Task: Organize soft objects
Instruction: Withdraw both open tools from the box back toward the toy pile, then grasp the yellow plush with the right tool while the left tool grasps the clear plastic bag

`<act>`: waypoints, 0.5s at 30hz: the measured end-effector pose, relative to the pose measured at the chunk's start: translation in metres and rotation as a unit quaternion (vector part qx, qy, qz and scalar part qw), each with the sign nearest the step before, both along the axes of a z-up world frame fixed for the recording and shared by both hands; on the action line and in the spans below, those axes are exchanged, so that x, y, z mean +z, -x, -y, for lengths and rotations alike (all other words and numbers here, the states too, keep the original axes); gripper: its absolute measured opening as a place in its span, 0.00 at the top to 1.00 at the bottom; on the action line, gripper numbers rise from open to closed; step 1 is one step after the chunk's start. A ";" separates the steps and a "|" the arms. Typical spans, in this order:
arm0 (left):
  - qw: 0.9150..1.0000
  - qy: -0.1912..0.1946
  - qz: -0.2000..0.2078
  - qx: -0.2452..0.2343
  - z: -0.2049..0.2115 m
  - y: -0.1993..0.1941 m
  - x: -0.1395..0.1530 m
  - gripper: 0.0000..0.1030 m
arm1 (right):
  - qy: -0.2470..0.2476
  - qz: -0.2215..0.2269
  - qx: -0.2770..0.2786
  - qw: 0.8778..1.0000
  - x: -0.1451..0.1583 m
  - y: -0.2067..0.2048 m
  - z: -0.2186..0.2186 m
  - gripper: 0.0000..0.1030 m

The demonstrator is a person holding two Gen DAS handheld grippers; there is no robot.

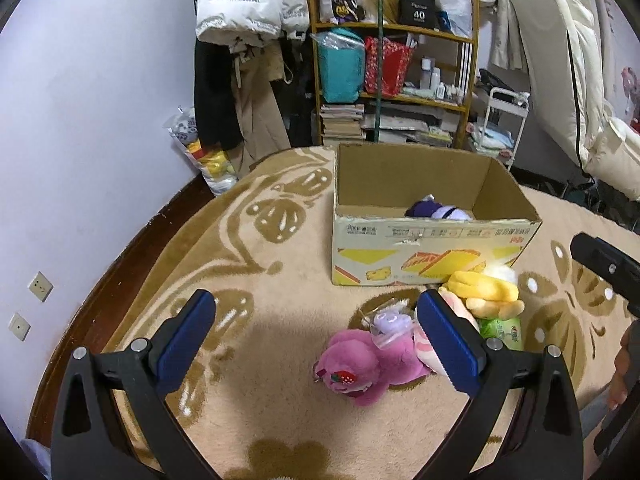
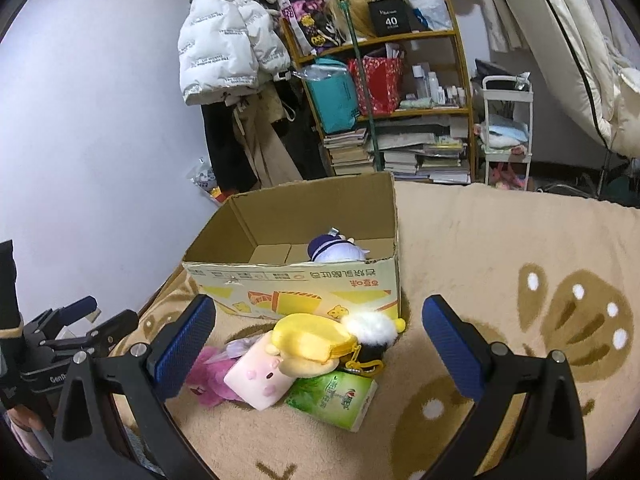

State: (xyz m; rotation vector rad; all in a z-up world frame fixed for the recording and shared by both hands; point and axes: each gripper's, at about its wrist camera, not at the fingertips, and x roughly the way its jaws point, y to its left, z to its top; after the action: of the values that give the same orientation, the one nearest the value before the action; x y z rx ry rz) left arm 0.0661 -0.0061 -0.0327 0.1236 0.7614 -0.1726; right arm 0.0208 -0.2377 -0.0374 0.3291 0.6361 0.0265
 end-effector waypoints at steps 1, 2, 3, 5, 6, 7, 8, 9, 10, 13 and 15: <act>1.000 0.000 -0.005 0.000 0.001 -0.002 -0.002 0.03 | -0.001 -0.002 0.001 1.000 -0.002 -0.002 0.000 0.00; 1.000 -0.002 -0.010 0.000 0.002 -0.004 -0.005 0.03 | -0.003 -0.005 0.002 1.000 -0.004 -0.005 0.001 0.00; 1.000 -0.005 -0.016 0.001 0.002 -0.008 -0.008 0.03 | -0.005 -0.007 0.002 1.000 -0.005 -0.008 0.001 0.00; 1.000 -0.003 -0.028 0.001 0.004 -0.012 -0.014 0.03 | -0.008 -0.014 0.004 1.000 -0.009 -0.014 0.001 0.00; 0.999 -0.002 -0.032 -0.001 0.005 -0.013 -0.017 0.03 | -0.010 -0.019 0.005 1.000 -0.013 -0.018 0.000 0.00; 0.999 -0.003 -0.037 -0.003 0.006 -0.015 -0.020 0.03 | -0.012 -0.022 0.006 1.000 -0.015 -0.021 0.000 0.00; 0.999 -0.006 -0.040 -0.005 0.007 -0.016 -0.022 0.03 | -0.015 -0.026 0.008 1.000 -0.018 -0.023 0.000 0.00; 0.999 -0.012 -0.042 -0.007 0.010 -0.018 -0.025 0.03 | -0.017 -0.030 0.009 0.999 -0.021 -0.026 -0.001 0.00; 0.999 -0.016 -0.044 -0.009 0.012 -0.019 -0.027 0.03 | -0.020 -0.034 0.012 0.999 -0.023 -0.029 -0.002 0.00; 0.998 -0.028 -0.056 -0.021 0.017 -0.022 -0.034 0.03 | -0.026 -0.045 0.026 0.998 -0.030 -0.037 -0.004 0.00; 0.997 -0.029 -0.063 -0.030 0.020 -0.023 -0.039 0.03 | -0.026 -0.050 0.036 0.998 -0.035 -0.041 -0.007 0.05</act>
State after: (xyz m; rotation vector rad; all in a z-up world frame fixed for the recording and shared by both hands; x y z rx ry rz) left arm 0.0892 -0.0266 -0.0714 0.1914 0.8899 -0.2169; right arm 0.0621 -0.2306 -0.0723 0.3601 0.7480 0.0966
